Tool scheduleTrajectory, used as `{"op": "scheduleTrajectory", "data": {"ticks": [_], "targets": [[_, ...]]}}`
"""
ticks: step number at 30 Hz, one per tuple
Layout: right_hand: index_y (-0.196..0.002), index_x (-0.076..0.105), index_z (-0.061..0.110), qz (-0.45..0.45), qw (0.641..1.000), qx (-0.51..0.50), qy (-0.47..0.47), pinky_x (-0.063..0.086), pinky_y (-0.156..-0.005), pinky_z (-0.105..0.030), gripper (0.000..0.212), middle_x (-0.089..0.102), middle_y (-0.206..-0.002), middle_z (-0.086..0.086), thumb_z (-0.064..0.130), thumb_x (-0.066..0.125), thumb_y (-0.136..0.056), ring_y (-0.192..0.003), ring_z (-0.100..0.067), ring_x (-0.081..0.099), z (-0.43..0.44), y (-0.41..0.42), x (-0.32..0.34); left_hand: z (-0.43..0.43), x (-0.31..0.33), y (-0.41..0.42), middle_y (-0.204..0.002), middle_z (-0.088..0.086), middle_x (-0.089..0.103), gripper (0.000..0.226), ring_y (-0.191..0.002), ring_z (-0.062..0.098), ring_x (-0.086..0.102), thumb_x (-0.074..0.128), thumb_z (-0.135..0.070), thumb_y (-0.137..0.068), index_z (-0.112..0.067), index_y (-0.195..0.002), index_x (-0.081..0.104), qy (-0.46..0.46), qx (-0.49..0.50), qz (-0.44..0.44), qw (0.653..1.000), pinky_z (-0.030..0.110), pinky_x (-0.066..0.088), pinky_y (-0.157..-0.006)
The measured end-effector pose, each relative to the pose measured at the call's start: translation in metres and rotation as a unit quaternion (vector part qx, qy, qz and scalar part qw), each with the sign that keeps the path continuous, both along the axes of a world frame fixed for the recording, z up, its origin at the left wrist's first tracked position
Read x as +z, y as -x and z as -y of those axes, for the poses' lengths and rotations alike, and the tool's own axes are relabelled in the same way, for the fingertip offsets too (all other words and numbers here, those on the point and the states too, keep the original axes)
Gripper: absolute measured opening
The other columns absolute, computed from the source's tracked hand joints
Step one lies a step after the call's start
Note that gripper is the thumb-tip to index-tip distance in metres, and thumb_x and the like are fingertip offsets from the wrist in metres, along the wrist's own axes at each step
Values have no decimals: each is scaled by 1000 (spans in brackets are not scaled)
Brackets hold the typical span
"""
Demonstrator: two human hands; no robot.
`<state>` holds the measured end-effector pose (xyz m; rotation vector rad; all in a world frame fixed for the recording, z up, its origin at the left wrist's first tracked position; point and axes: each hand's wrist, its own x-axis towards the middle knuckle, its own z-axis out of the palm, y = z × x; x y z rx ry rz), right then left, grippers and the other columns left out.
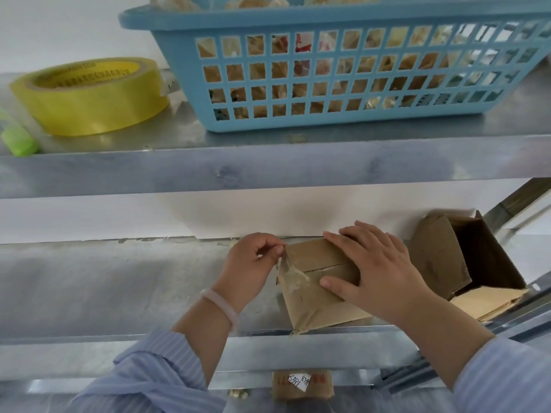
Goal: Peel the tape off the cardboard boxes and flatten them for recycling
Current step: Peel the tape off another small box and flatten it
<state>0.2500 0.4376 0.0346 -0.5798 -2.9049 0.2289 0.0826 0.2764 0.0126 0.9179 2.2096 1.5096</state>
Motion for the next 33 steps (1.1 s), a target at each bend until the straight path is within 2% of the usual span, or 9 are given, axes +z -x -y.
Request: {"op": "scheduleTrajectory", "data": {"ticks": [3,7,11,15,17,20,24,28,33], "targets": [[-136,45,40,-38,999,-12,6,24,-110,-43,85,46,-124,9,89,32,-68,-123,-17,39,-3,2,2,-9,8,1,-85,-10,68,19,-85,11,65,63,-7,-89,-23,-83,71,-12,-5,-81,997,38,55,-82],[-127,56,29,-103,995,-9,-12,34,-103,-45,76,49,-113,2,79,48,-70,-107,-21,48,-4,-1,-4,-20,19,6,-86,-15,66,13,-88,0,60,64,-12,-90,-23,-86,72,-15,-49,-181,982,12,45,-78],[-131,53,33,-81,996,21,-22,36,-102,-40,69,56,-121,7,71,53,-73,-110,-19,54,5,-8,-17,-13,10,2,-85,-21,65,20,-85,-4,60,63,-16,-91,-33,-85,70,34,-70,-153,985,8,45,-73],[-131,54,36,-60,996,53,-33,36,-102,-38,68,61,-126,14,67,65,-72,-113,-15,59,5,-7,-16,1,3,-1,-81,-17,69,26,-82,2,64,64,-14,-90,-38,-82,69,40,-60,-76,994,26,57,-78],[-131,55,36,-53,997,55,-25,36,-104,-39,68,61,-127,14,65,69,-71,-115,-15,58,4,-7,-15,2,7,-2,-85,-17,70,20,-84,3,66,63,-18,-92,-34,-87,73,47,-64,-31,996,27,57,-81],[-126,60,35,-61,996,52,-43,41,-99,-40,68,64,-121,13,64,74,-66,-110,-16,61,6,-8,-15,-1,14,-3,-82,-19,70,14,-83,-4,62,63,-29,-91,-31,-92,76,114,-75,-99,986,13,48,-73],[-124,61,36,-44,995,64,-57,44,-97,-41,66,64,-120,15,67,71,-66,-109,-16,61,6,-8,-16,-2,25,-5,-81,-6,71,21,-77,7,62,61,-37,-91,-24,-89,77,188,-89,-155,966,27,51,-72],[-123,63,34,-47,995,71,-58,45,-96,-44,66,66,-119,11,64,75,-65,-108,-19,62,3,-6,-16,0,29,-9,-80,-17,67,17,-76,-2,59,66,-36,-88,-32,-101,75,214,-108,-210,948,8,40,-63],[-120,65,32,-72,992,75,-69,48,-92,-44,67,67,-114,11,63,79,-62,-103,-19,64,0,-7,-19,-1,29,-7,-80,-25,68,10,-80,-15,57,70,-32,-86,-34,-93,76,192,-98,-132,967,-1,38,-66]]}}
